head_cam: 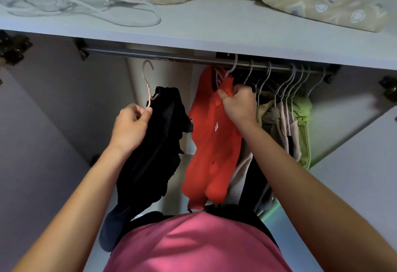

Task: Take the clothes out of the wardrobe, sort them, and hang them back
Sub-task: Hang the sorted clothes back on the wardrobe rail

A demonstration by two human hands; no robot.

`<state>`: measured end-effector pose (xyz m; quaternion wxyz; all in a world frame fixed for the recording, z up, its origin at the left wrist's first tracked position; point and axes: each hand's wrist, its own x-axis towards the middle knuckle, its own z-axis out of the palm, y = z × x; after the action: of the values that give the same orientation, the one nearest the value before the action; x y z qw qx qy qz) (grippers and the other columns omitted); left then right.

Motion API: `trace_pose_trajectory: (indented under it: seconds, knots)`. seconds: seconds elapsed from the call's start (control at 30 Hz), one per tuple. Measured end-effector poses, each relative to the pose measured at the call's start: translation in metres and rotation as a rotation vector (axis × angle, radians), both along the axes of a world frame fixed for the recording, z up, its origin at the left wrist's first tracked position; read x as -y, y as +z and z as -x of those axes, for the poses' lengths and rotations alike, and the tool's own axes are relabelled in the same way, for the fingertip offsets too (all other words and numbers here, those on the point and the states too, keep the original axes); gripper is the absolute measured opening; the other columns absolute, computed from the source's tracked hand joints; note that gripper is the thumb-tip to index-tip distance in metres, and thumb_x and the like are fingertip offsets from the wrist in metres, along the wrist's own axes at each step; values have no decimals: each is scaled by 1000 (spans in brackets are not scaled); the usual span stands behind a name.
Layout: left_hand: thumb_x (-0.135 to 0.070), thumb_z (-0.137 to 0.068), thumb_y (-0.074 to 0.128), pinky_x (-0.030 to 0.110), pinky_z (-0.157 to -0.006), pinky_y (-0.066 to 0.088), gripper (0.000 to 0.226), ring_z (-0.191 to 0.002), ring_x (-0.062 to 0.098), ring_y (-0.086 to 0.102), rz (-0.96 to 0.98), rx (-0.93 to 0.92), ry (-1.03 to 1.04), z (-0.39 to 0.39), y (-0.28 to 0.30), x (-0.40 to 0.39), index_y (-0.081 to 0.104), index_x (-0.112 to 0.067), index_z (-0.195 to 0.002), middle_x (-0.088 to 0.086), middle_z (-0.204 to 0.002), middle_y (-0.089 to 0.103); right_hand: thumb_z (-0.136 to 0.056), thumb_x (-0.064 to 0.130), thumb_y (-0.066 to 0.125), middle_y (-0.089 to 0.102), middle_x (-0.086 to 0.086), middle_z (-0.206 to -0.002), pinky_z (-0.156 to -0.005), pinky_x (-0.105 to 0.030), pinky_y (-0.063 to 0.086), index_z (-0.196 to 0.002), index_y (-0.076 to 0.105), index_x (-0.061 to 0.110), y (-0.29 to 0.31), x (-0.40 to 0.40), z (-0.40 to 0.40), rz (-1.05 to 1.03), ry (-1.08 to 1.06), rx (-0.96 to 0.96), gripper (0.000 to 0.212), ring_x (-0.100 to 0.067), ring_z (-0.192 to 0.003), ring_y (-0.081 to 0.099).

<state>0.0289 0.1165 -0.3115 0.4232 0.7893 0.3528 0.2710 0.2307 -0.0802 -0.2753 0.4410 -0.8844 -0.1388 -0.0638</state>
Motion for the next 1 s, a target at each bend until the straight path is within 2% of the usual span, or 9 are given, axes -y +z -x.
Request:
trace_pose_trajectory:
  seconds: [0.1, 0.17, 0.23, 0.4, 0.47, 0.6, 0.73, 0.87, 1.0]
  knots:
    - [-40, -101, 63, 35, -64, 41, 32, -62, 15, 50, 5, 3, -18, -8, -1, 2, 63, -13, -84, -1, -68, 59, -84, 49, 77, 72, -12, -93, -79, -39, 56, -91, 64, 17, -1, -4, -11, 51, -21, 10, 35, -38, -95, 70]
    - [-41, -101, 64, 36, -66, 42, 33, -63, 17, 51, 18, 9, -25, -12, -3, 2, 63, -13, -85, 0, -69, 61, -86, 39, 78, 72, -11, -100, -79, -37, 51, -115, 61, 13, -5, -4, -12, 59, -22, 33, 42, -38, -99, 69]
    - [-41, -101, 63, 36, -66, 42, 33, -63, 17, 51, 30, 4, -28, -15, -4, 2, 63, -13, -86, -1, -70, 61, -88, 26, 75, 71, -13, -101, -75, -39, 48, -123, 53, 15, -10, -5, -8, 83, -17, 103, 43, -42, -97, 69]
    - [-44, -102, 62, 36, -67, 43, 34, -63, 17, 53, 68, -4, -40, -18, -6, 3, 62, -14, -87, 0, -71, 62, -80, -1, 58, 49, -13, -133, -68, -45, 53, -130, 52, 16, -28, -10, 4, 196, 66, 333, 53, -44, -89, 66]
    - [-43, -102, 62, 35, -65, 42, 34, -62, 16, 52, 70, -3, -38, -19, -5, 5, 62, -13, -87, 0, -71, 62, -72, -8, 54, 46, -13, -137, -78, -51, 55, -125, 59, 15, -40, -9, 7, 283, 161, 447, 58, -39, -101, 61]
    - [-43, -102, 62, 35, -66, 43, 32, -62, 16, 51, 102, 27, -37, -21, -5, 5, 61, -16, -84, -1, -71, 61, -69, -5, 58, 50, -1, -150, -90, -47, 46, -113, 70, 18, -62, 1, 0, 510, 278, 541, 51, -36, -121, 47]
    - [-44, -101, 63, 35, -65, 42, 30, -60, 15, 48, 126, 38, -24, -23, -5, 3, 58, -21, -81, -2, -70, 59, -72, -1, 70, 49, 2, -155, -104, -46, 40, -128, 65, 16, -71, 13, -9, 585, 342, 520, 59, -36, -136, 40]
    - [-42, -101, 63, 34, -64, 40, 31, -58, 14, 46, 122, 49, -11, -22, -6, 2, 58, -20, -80, -3, -69, 58, -72, -5, 65, 48, -7, -157, -118, -47, 34, -141, 57, 5, -76, 28, -16, 518, 222, 469, 70, -40, -137, 40]
    - [-44, -100, 63, 34, -66, 43, 32, -61, 15, 50, 118, 46, 12, -18, -4, -2, 59, -20, -80, -2, -70, 60, -71, 2, 55, 48, -8, -157, -123, -51, 27, -130, 64, 9, -76, 31, -13, 544, 123, 495, 60, -43, -141, 37]
